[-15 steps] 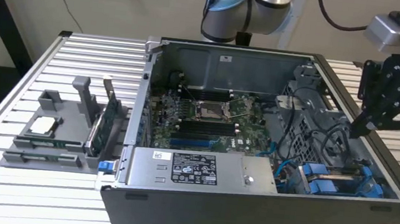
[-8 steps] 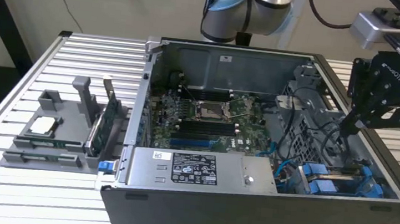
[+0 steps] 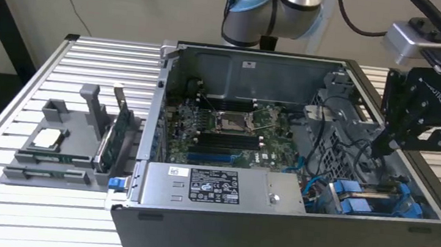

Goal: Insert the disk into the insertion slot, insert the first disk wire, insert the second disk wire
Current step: 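Insert the second disk wire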

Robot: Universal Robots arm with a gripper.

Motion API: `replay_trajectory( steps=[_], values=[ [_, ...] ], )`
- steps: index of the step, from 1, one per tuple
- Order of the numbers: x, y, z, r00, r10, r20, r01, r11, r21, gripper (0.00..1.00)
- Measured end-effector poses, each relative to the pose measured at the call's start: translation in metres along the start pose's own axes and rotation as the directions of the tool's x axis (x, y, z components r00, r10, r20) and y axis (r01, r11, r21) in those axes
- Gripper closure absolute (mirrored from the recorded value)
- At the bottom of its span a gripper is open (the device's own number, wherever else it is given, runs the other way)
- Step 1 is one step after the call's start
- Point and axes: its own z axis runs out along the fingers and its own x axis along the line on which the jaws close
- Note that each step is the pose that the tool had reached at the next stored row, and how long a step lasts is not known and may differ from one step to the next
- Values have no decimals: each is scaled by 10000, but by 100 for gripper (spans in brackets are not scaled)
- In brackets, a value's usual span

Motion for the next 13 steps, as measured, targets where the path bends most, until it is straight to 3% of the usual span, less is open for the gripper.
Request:
replay_trajectory(
  steps=[4, 7, 8, 11, 13],
  values=[
    [97, 0, 14, 9998, 0, 184, 0, 10000, -31, 84],
    [132, 0, 22, 9998, 1, 178, 0, 10000, -41, 84],
    [133, 0, 22, 9999, 1, 129, -1, 10000, -41, 84],
    [133, 0, 22, 9999, 4, -117, -5, 10000, -42, 84],
    [133, 0, 23, 9998, 6, -217, -7, 10000, -42, 84]
  ],
)
